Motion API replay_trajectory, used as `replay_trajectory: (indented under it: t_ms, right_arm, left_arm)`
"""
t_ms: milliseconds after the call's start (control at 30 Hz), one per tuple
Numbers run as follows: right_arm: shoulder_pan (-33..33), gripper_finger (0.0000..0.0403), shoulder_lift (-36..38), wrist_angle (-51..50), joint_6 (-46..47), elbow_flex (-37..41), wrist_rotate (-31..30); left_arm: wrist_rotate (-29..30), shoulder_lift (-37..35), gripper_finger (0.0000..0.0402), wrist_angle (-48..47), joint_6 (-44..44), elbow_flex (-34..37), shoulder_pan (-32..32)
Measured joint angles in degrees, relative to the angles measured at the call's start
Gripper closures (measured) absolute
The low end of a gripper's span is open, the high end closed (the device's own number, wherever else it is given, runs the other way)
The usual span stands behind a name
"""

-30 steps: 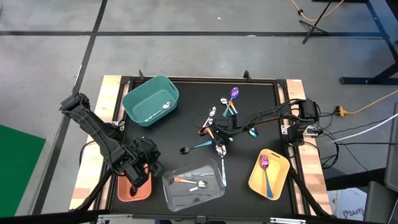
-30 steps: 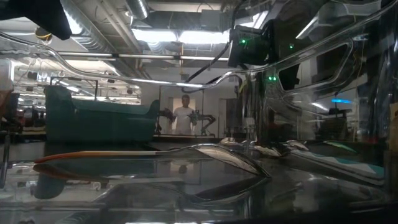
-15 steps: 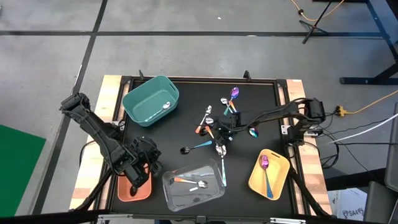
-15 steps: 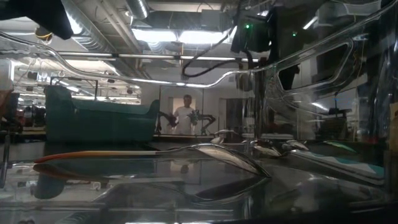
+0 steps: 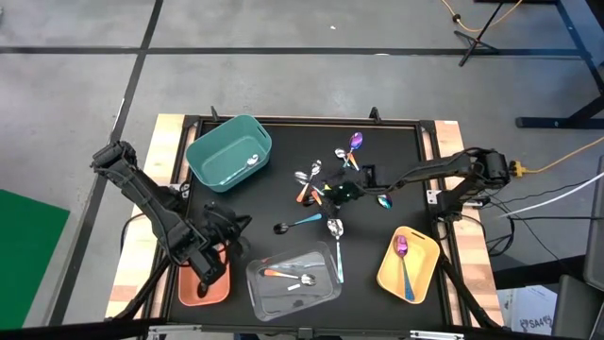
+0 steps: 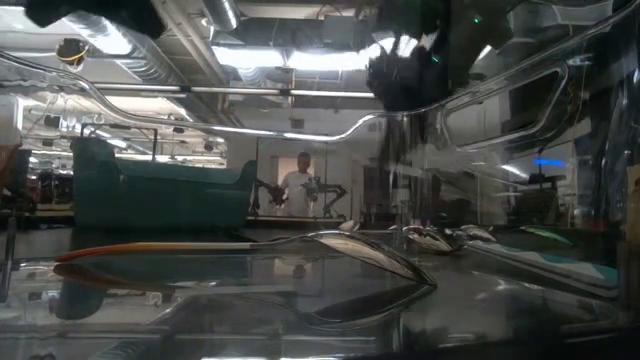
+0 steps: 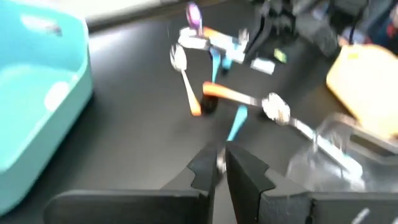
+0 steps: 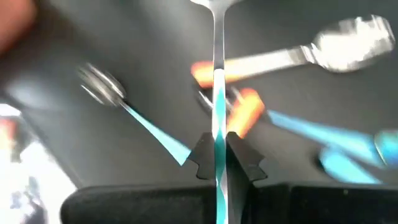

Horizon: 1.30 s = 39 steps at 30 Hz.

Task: Sort silverware by color (type)
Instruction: Put the white-green spoon into the blue bin

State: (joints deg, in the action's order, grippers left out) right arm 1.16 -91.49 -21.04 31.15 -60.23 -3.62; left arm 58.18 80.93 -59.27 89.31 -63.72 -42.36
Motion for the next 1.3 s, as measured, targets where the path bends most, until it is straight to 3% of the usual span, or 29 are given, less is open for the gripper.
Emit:
replay_trajectory:
  t_ms: [200, 367, 567, 733, 1000, 1300]
  right_arm:
    - [-0.01, 0.04, 0.1, 18.49, -3.15, -0.07, 1.75]
    - [0.01, 0.04, 0.1, 28.98, -4.54, -0.11, 1.72]
    - [-0.01, 0.04, 0.1, 38.3, -6.21, -0.11, -0.61]
    - [0.01, 0.04, 0.12, 46.41, -10.35, -0.11, -2.76]
    - [-0.01, 0.04, 0.12, 50.39, -15.0, -0.11, -7.3]
    - [-0.01, 0.04, 0.12, 49.84, -18.42, -0.11, -6.35]
  left_arm:
    - [4.23, 0.0, 0.0364, 0.29, -3.85, 0.0, 2.74]
    - [5.32, 0.0, 0.0319, 1.74, -7.59, 0.0, 6.81]
    - [5.94, 0.0, 0.0265, 8.43, -18.31, 0.0, 12.19]
    - [5.94, 0.0, 0.0248, 17.74, -29.34, 0.0, 16.15]
    - [5.93, 0.0, 0.0257, 33.97, -44.2, 0.0, 20.94]
    - [5.41, 0.0, 0.027, 43.51, -52.36, 0.0, 24.9]
